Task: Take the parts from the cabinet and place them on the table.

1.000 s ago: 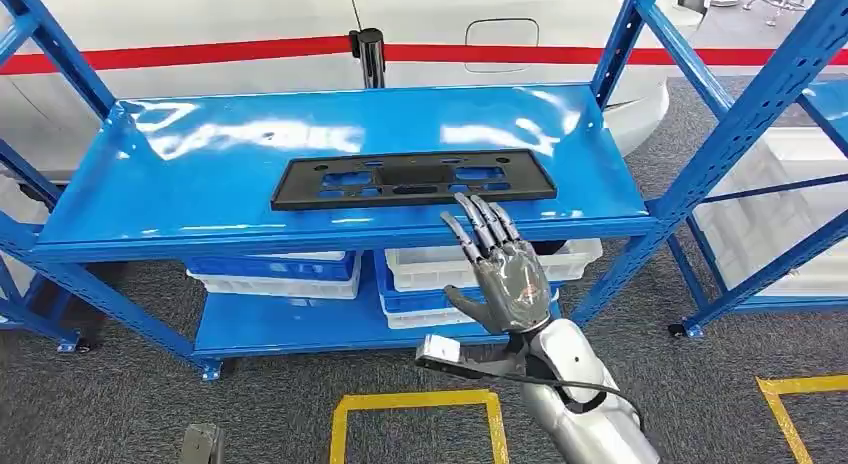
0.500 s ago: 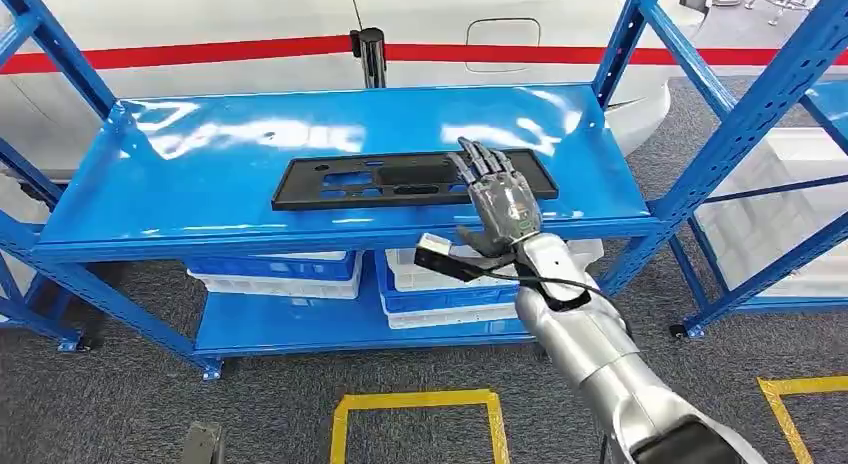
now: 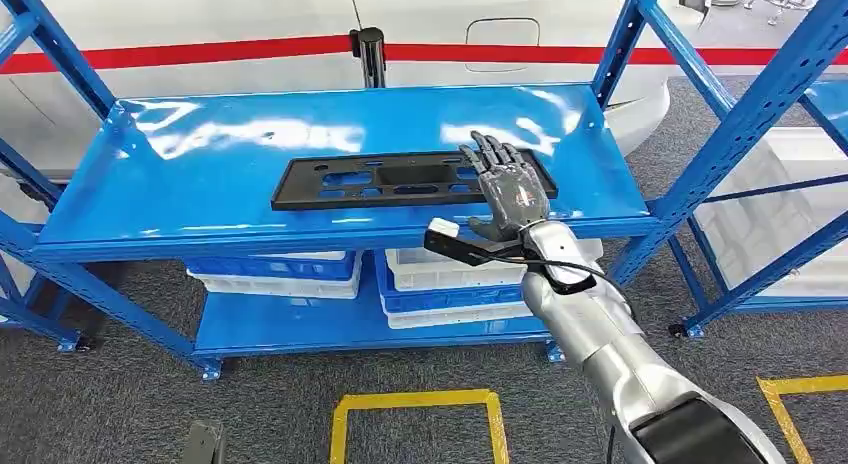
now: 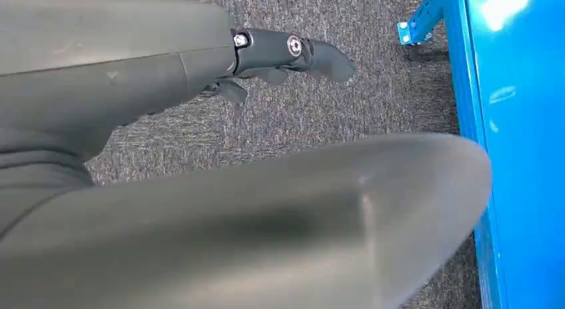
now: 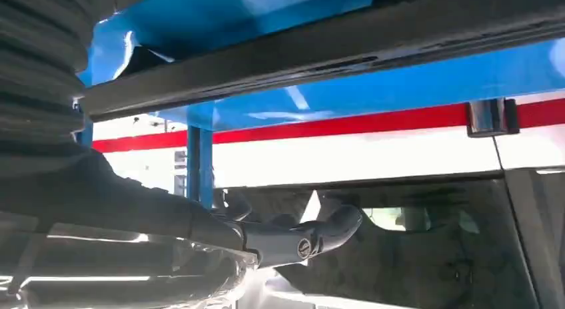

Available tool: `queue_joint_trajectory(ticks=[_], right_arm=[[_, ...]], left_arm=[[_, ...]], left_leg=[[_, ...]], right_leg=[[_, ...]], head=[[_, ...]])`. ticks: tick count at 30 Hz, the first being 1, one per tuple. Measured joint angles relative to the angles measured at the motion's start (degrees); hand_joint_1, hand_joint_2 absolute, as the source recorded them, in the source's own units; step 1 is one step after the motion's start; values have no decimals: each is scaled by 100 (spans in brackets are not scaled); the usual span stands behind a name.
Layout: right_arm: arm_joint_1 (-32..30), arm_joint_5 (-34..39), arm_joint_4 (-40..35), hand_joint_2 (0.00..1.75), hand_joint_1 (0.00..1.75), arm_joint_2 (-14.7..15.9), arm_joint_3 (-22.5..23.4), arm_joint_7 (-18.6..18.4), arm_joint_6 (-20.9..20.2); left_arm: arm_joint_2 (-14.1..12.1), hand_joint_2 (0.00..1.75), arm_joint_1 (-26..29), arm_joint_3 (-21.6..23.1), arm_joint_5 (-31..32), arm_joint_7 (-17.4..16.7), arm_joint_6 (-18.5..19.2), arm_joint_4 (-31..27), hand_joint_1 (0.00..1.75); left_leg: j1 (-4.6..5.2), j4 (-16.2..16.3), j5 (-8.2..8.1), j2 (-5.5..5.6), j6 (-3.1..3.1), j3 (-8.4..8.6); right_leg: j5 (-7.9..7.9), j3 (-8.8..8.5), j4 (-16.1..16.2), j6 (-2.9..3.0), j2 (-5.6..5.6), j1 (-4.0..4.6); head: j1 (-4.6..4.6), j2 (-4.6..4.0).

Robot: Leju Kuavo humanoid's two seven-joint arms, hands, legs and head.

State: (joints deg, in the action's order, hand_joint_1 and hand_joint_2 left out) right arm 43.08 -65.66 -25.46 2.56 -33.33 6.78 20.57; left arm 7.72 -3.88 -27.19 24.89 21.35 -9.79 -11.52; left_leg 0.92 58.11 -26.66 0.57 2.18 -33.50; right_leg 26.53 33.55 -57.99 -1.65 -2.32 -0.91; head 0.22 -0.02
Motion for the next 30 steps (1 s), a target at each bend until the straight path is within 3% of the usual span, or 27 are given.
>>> queue_joint_trajectory(ticks=[14, 30], right_arm=[[15, -20, 107, 175, 0, 22, -2, -22, -46], [31, -116, 323, 175, 0, 212, -20, -433, -184]], left_arm=[[0, 0, 0, -7, 0, -2, 0, 0, 0], [-44, 0, -6, -13, 13, -24, 133, 0, 0]], left_leg=[[0, 0, 0, 0, 0, 0], [12, 15, -4, 1, 4, 0]], right_leg=[[0, 0, 0, 0, 0, 0], [-4, 4, 7, -6, 1, -27]], head=[[2, 0], [0, 0]])
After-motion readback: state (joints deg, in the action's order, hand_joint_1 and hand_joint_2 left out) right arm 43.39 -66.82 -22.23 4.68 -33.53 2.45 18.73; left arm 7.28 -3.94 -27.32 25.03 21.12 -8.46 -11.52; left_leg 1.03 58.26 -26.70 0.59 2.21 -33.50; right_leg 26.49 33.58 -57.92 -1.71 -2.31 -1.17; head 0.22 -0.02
